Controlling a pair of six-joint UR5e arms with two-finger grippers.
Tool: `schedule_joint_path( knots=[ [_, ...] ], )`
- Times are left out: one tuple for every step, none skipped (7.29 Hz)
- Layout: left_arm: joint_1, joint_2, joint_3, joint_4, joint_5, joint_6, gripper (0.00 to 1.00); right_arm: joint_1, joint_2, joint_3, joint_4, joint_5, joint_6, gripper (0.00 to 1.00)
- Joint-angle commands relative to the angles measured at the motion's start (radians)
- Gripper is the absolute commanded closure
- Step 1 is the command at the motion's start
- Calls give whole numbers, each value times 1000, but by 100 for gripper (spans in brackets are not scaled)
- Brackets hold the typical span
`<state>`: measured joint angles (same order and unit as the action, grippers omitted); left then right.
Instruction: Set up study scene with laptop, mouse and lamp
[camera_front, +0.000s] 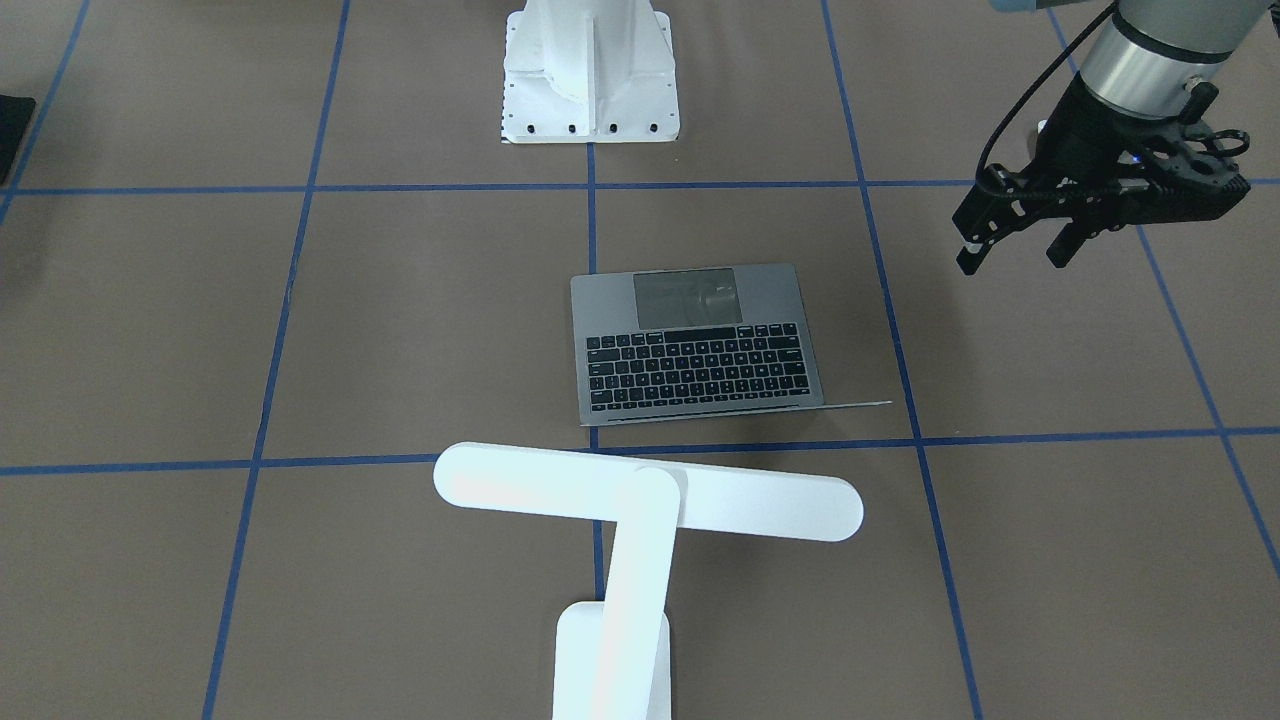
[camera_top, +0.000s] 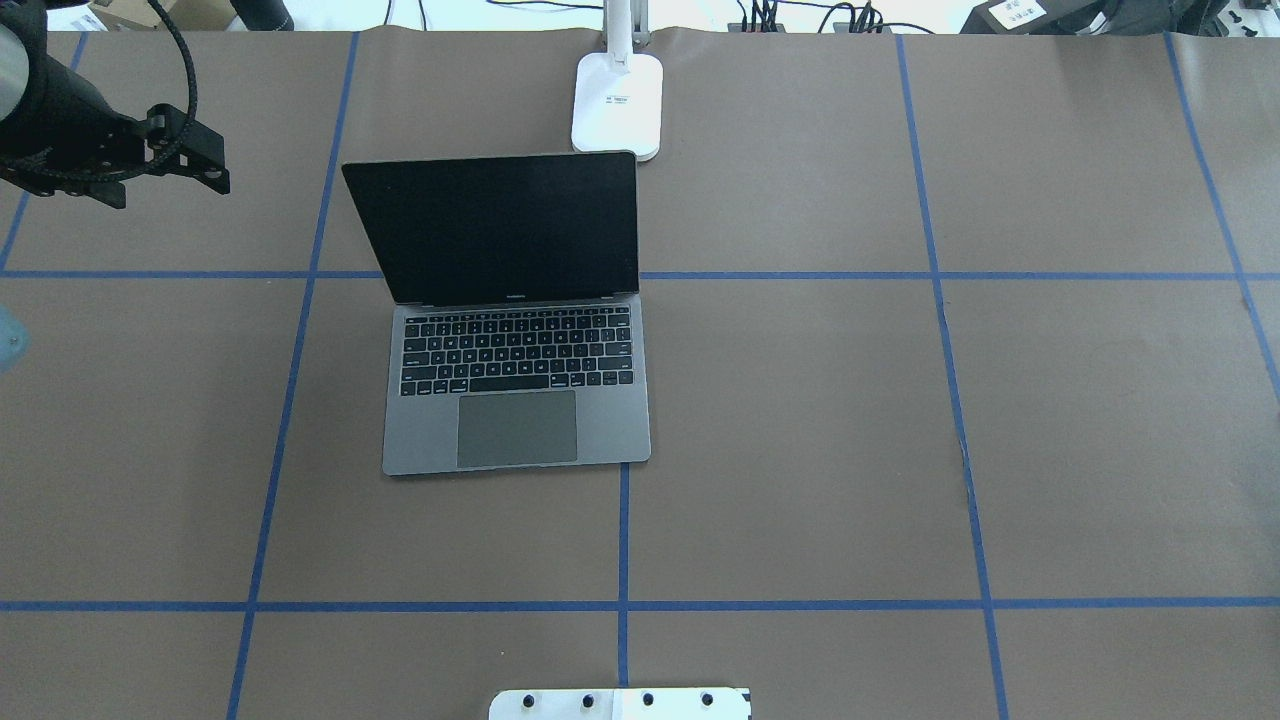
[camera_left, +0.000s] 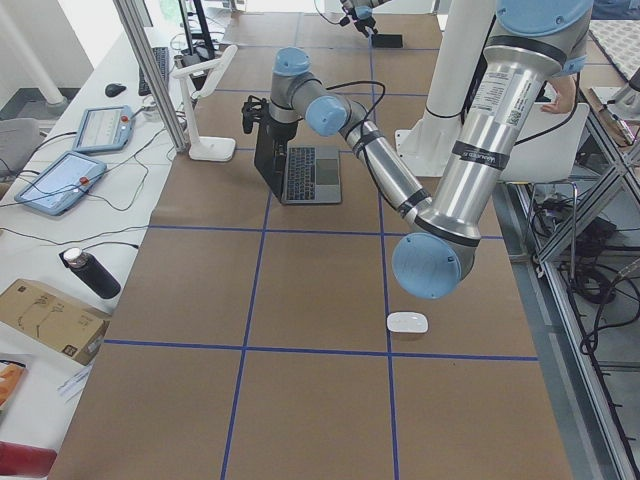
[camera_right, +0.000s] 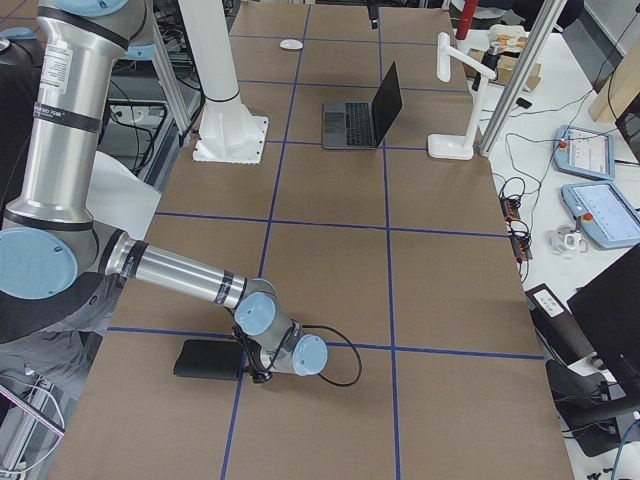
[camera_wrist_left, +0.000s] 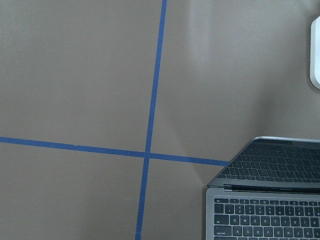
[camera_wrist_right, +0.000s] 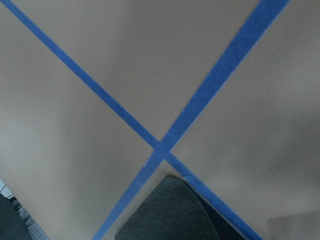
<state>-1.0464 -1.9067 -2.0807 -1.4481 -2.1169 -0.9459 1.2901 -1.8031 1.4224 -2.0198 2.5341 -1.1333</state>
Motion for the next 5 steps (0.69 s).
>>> schedule_joint_path(
  knots=[
    [-1, 6, -12, 0, 0, -1, 0, 0, 2, -2, -14, 0, 1, 0],
    [-1, 5, -12, 0, 0, 1, 0, 0, 1, -2, -23, 0, 1, 0],
    [-1, 5, -12, 2, 0, -1, 0, 0, -2, -2, -23, 0, 1, 0],
    [-1, 6, -12, 2, 0, 1, 0, 0, -2, -13, -25, 0, 1, 0],
    [-1, 6, -12, 2, 0, 1, 0, 0, -2, -16, -25, 0, 1, 0]
  ],
)
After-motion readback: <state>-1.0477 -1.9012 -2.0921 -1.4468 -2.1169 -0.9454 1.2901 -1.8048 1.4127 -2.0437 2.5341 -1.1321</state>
